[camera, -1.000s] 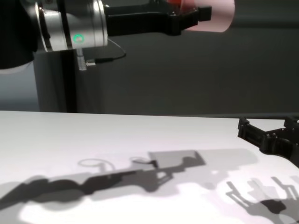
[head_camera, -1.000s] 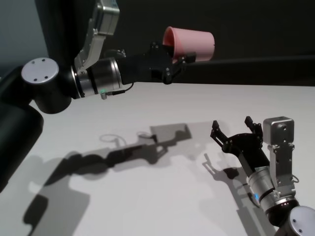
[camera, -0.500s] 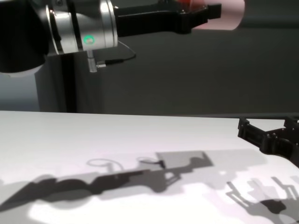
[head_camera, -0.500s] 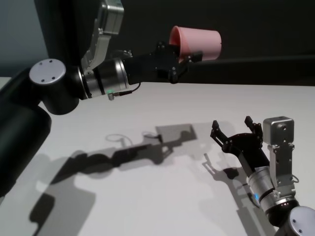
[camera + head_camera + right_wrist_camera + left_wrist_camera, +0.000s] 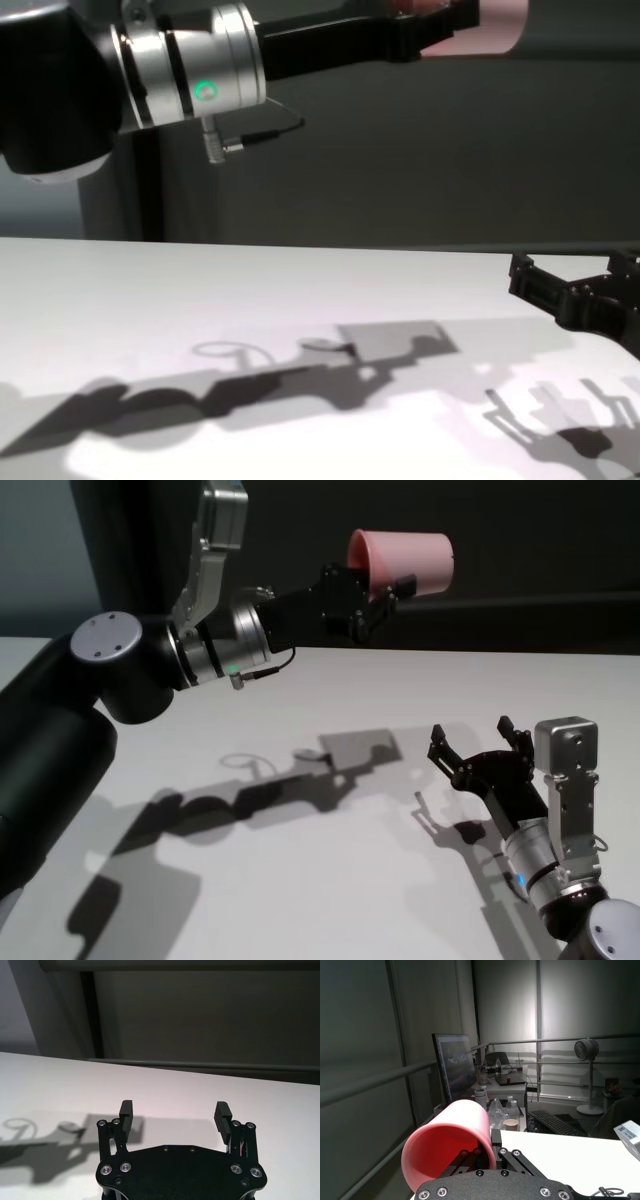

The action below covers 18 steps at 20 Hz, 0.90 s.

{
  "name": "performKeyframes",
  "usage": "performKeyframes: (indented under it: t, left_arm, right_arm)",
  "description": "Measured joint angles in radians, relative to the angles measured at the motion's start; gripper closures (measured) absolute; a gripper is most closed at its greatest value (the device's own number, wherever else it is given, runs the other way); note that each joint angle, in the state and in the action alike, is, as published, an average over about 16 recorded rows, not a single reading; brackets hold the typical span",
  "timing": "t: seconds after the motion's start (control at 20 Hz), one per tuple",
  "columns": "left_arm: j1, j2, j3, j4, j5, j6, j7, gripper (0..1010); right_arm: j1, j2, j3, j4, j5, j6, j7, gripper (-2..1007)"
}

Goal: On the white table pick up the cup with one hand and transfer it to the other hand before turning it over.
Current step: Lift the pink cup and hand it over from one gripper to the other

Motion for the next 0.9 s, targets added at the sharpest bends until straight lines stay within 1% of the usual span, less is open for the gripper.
performKeyframes:
  t: [0.2, 0.9]
  left_arm:
    - [0.003, -0.001, -0.002, -0.001, -0.003, 0.002, 0.001, 962]
    - [-0.002, 0.004, 0.002, 0.0, 0.008, -0.001, -0.008, 962]
  right_arm:
    - [0.0, 0.0, 0.0, 0.0, 0.0, 0.0, 0.0, 3]
    - [0.001, 0.0, 0.0, 0.001, 0.001, 0.0, 0.002, 3]
